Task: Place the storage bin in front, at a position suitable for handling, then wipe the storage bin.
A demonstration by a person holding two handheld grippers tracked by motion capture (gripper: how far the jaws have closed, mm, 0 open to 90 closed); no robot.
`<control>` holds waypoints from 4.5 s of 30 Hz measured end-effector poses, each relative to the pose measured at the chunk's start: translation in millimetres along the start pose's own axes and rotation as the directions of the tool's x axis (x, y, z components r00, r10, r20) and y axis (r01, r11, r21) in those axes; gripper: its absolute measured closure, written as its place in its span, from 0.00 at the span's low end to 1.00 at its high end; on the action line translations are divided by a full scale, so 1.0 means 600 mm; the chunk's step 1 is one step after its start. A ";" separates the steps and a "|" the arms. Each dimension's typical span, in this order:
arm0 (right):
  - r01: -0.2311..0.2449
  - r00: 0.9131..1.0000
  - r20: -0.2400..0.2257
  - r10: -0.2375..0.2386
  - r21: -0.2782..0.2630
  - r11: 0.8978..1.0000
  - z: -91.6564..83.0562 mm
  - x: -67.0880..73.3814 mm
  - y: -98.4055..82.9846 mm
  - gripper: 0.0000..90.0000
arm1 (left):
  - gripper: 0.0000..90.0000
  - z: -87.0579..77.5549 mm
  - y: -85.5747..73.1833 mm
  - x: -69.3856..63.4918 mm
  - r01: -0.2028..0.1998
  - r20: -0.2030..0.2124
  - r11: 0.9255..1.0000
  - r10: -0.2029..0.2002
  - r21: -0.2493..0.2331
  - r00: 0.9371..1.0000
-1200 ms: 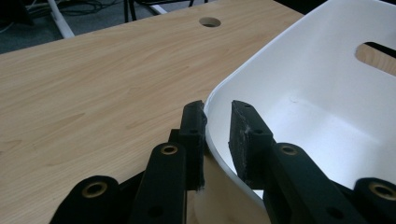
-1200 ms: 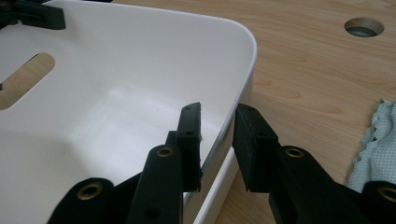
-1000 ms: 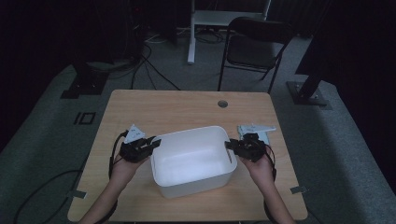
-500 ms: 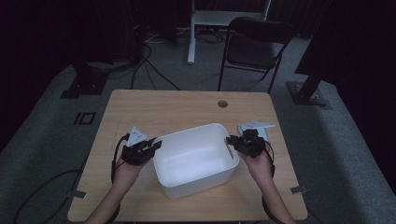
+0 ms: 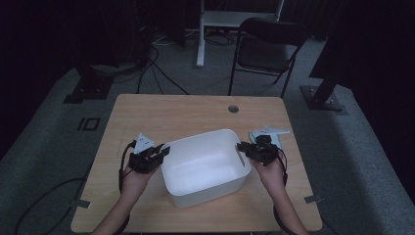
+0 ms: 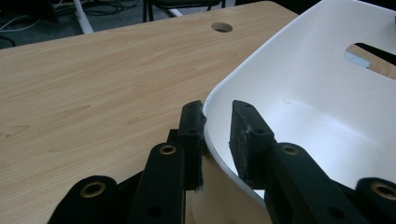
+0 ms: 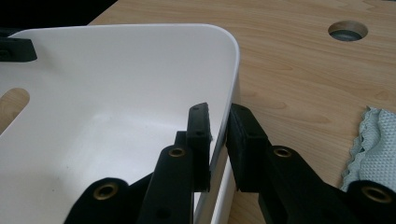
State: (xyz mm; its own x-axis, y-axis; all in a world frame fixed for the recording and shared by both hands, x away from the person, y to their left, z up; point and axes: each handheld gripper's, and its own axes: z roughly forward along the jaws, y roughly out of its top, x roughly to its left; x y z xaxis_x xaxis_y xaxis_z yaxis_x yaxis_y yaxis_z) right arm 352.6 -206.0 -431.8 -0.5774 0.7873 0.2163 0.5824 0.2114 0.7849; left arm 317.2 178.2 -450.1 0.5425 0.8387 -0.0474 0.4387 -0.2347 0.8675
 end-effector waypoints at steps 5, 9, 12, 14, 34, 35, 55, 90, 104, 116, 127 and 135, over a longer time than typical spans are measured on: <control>0.002 1.000 -0.021 -0.002 0.001 1.000 -0.005 -0.001 -0.004 0.85 | 0.86 0.004 0.002 -0.002 0.010 -0.021 1.000 -0.010 0.000 1.000; -0.009 0.999 -0.054 0.007 -0.027 1.000 -0.016 -0.005 -0.008 0.76 | 0.90 0.007 0.006 -0.004 0.018 -0.039 1.000 -0.018 0.007 0.999; -0.010 0.998 -0.056 0.008 -0.033 0.999 -0.022 -0.006 -0.008 0.74 | 0.90 0.009 0.007 -0.004 0.016 -0.034 1.000 -0.016 0.008 0.999; -0.008 0.998 -0.069 0.005 -0.040 0.999 -0.027 -0.008 -0.009 0.69 | 0.90 0.009 0.007 -0.004 0.014 -0.037 1.000 -0.013 0.008 0.999; -0.030 0.999 -0.048 0.022 -0.160 0.987 -0.075 -0.050 -0.017 0.56 | 0.89 0.010 0.004 -0.004 0.020 -0.036 1.000 -0.020 -0.007 0.999; -0.032 0.999 -0.036 0.026 -0.163 0.986 -0.077 -0.056 -0.018 0.56 | 0.89 0.009 0.004 -0.004 0.019 -0.036 1.000 -0.019 -0.006 0.999; -0.070 0.973 0.210 0.099 -0.143 0.987 -0.013 -0.181 -0.042 0.48 | 0.89 0.009 0.004 -0.003 0.016 -0.032 1.000 -0.016 -0.003 0.999; -0.170 0.890 0.426 0.162 -0.020 0.985 0.129 -0.247 -0.062 0.33 | 0.90 0.008 0.008 -0.001 0.016 -0.027 1.000 -0.016 0.017 1.000; -0.164 0.884 0.445 0.142 0.012 0.986 0.139 -0.248 -0.067 0.31 | 0.90 -0.006 0.002 0.019 0.017 -0.018 0.999 -0.017 0.027 1.000; -0.142 0.878 0.465 0.116 0.021 0.990 0.143 -0.242 -0.069 0.30 | 0.90 -0.028 -0.008 0.040 0.023 -0.026 0.999 -0.022 0.032 0.999; -0.120 0.880 0.464 0.100 0.014 0.993 0.147 -0.240 -0.073 0.27 | 0.90 -0.037 -0.013 0.052 0.034 -0.031 0.999 -0.033 0.033 0.999; -0.102 0.903 0.425 0.069 0.054 0.993 0.140 -0.238 -0.069 0.45 | 0.90 -0.038 -0.015 0.055 0.032 -0.017 0.999 -0.031 0.026 0.999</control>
State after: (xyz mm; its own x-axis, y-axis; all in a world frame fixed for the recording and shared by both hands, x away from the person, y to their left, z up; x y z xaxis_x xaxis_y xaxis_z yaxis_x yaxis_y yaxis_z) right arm 458.8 -278.5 -543.9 -0.2376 0.9714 0.0031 0.6679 0.1611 0.7266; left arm 314.7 219.3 -448.3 0.5162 0.8539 -0.0660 0.4740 -0.2207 0.8524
